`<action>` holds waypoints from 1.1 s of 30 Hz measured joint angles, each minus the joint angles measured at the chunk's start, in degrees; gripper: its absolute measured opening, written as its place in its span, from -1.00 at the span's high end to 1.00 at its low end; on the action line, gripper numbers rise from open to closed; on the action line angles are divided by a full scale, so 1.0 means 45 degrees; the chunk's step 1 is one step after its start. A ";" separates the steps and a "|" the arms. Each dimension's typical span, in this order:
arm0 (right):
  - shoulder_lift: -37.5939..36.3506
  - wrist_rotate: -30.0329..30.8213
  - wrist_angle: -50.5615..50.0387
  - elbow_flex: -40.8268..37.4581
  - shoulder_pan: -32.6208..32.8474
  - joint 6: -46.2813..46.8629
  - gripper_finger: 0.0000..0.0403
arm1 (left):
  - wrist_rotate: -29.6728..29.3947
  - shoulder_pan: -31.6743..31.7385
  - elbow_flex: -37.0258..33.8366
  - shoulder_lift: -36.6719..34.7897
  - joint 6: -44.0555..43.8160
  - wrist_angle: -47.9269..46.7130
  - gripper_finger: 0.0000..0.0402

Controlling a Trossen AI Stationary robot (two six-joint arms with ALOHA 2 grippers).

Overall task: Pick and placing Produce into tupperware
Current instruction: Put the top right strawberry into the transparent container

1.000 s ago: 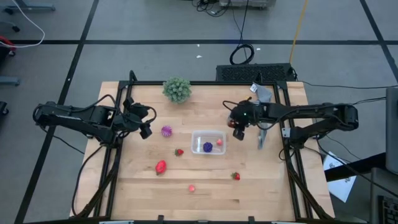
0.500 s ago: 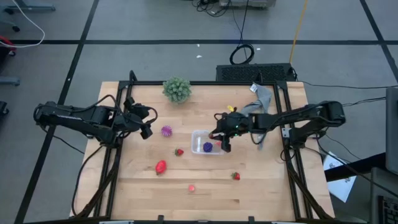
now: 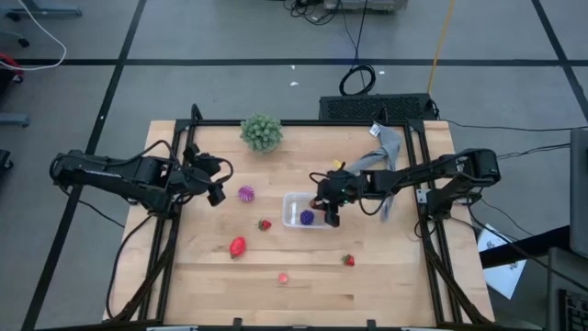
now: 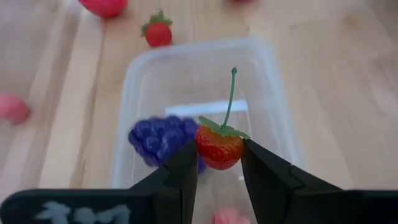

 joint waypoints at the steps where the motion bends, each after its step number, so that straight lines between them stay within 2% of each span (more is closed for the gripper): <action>1: 0.0000 0.0002 -0.0236 0.0000 -0.0001 0.0121 0.47 | 0.0000 -0.0002 0.0000 0.0000 0.0000 0.0000 -0.21; 19: 0.0000 -0.0379 -0.1611 0.0000 0.0215 0.0932 0.47 | -0.0019 -0.0002 0.0000 0.0000 0.0005 0.0005 -0.21; 33: 0.0322 -0.0379 -0.1438 0.0000 0.0203 0.0885 0.47 | -0.0097 0.0001 0.0000 0.0000 0.0421 0.0530 -0.21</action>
